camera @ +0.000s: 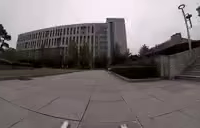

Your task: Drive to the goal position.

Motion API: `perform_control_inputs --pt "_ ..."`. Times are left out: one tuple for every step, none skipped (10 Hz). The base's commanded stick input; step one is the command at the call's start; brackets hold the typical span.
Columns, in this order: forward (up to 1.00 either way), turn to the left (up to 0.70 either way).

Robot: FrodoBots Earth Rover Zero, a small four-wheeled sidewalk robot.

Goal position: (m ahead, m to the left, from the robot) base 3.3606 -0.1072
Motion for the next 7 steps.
perform_control_inputs --pt "0.7 -0.34" --pt "0.7 -0.33" --pt "0.7 -0.11" --pt "0.7 -0.02" --pt "0.7 0.0" --pt "0.7 0.0" --pt "0.7 0.0"
